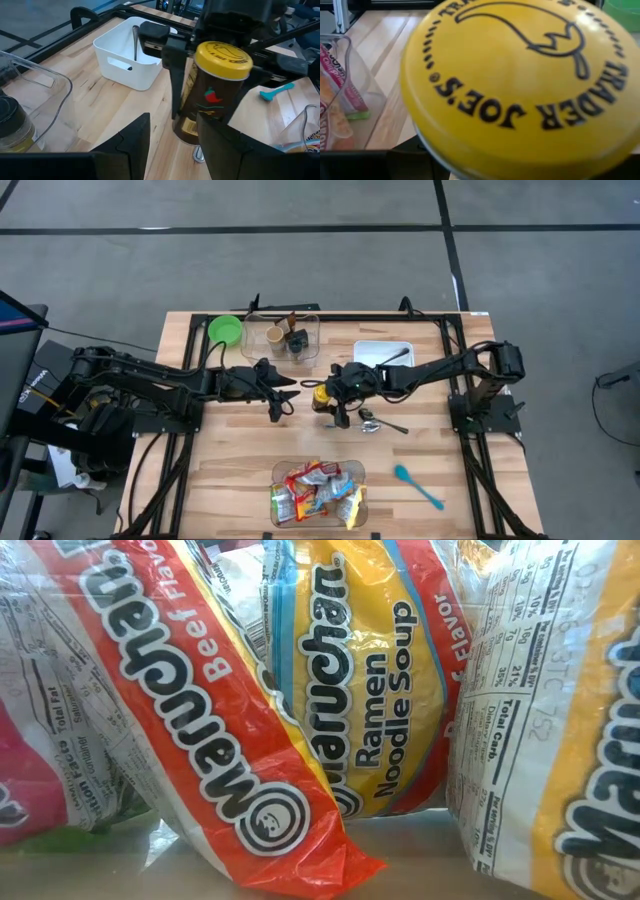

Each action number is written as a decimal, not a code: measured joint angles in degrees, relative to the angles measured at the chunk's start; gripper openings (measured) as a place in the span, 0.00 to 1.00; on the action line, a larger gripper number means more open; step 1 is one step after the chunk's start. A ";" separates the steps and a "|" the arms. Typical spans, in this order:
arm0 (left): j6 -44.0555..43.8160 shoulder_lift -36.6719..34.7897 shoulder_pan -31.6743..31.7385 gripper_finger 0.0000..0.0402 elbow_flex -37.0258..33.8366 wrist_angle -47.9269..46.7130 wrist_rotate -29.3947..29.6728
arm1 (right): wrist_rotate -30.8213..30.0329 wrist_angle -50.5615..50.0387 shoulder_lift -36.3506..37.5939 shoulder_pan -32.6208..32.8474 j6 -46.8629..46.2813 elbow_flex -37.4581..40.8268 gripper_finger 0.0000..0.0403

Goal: Pick & Place Food Item
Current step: Put the yellow seasoning bottle into the top transparent bin

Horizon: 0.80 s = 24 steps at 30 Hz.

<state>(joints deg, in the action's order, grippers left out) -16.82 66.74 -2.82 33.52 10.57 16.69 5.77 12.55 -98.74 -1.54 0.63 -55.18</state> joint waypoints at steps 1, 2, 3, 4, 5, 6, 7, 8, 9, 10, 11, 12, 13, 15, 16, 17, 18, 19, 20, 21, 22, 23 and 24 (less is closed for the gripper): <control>-0.02 0.00 0.01 0.38 0.00 0.00 0.00 | 0.20 -0.05 0.00 -0.21 -0.01 0.00 0.55; -0.01 0.00 0.00 0.38 0.00 0.00 0.01 | 0.18 -0.41 0.04 -0.26 -0.01 0.00 0.55; -0.01 0.00 0.00 0.38 0.00 0.00 0.00 | 0.15 -0.85 0.20 -0.26 -0.01 0.00 0.55; -0.02 0.00 0.00 0.38 0.00 0.00 0.00 | 0.17 -1.31 0.44 -0.26 -0.05 0.04 0.55; -0.02 0.00 0.00 0.38 0.00 0.00 0.02 | 0.17 -1.30 0.52 -0.42 -0.05 0.04 0.55; -0.02 -0.01 0.00 0.38 0.00 0.00 0.00 | 0.19 -1.29 0.52 -0.53 -0.01 0.02 0.55; -0.02 0.00 -0.01 0.38 0.00 0.00 0.00 | 0.19 -1.55 0.52 -0.60 -0.03 0.02 0.56; -0.02 0.00 0.01 0.38 0.00 0.00 0.00 | 0.21 -1.69 0.52 -0.80 -0.05 0.04 0.56; -0.02 0.00 0.01 0.38 0.00 0.00 0.00 | 0.19 -1.72 0.52 -0.86 -0.05 0.04 0.56; -0.02 0.00 0.00 0.38 0.00 0.00 0.00 | 0.19 -1.61 0.52 -0.92 -0.02 0.04 0.56; -0.02 0.00 0.01 0.38 0.00 0.00 0.00 | 0.17 -1.53 0.52 -0.94 -0.01 0.04 0.56; -0.02 0.00 -0.01 0.38 0.00 0.00 0.00 | 0.17 -1.52 0.52 -0.96 -0.01 0.04 0.56; -0.02 0.00 -0.01 0.38 0.00 0.00 0.00 | 0.17 -1.46 0.52 -0.94 -0.01 0.04 0.56; -0.02 0.00 -0.01 0.38 0.00 0.00 0.00 | 0.19 -0.97 0.52 -0.87 -0.01 0.04 0.56; -0.02 0.00 -0.01 0.38 0.00 0.00 0.02 | 0.21 -0.80 0.52 -0.81 -0.01 0.04 0.56; -0.02 0.00 -0.01 0.38 0.00 0.00 0.01 | 0.21 -0.78 0.53 -0.79 -0.03 0.04 0.56; -0.02 0.00 0.01 0.38 0.00 0.00 0.00 | 0.21 -0.82 0.54 -0.79 -0.03 0.04 0.57; -0.02 0.00 0.01 0.38 0.00 0.00 0.02 | 0.21 -0.82 0.55 -0.83 -0.16 0.04 0.57; -0.01 0.00 0.01 0.38 0.00 0.00 0.00 | 0.20 -0.81 0.54 -0.85 -0.18 0.04 0.57; -0.01 0.00 0.00 0.38 0.00 0.01 0.00 | 0.19 -0.82 0.55 -0.89 -0.18 0.04 0.57; -0.01 0.00 -0.01 0.38 0.00 0.02 0.00 | 0.19 -0.83 0.55 -0.89 -0.18 0.04 0.57; -0.02 0.00 0.00 0.38 0.00 0.02 0.00 | 0.18 -0.82 0.55 -0.83 -0.18 0.04 0.57; -0.02 0.00 0.01 0.38 0.00 0.02 0.00 | 0.19 -0.77 0.53 -0.79 -0.18 0.04 0.57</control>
<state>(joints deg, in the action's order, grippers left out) -16.84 66.74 -2.81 33.52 10.59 16.69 5.96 11.78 -98.21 -2.33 0.45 -55.13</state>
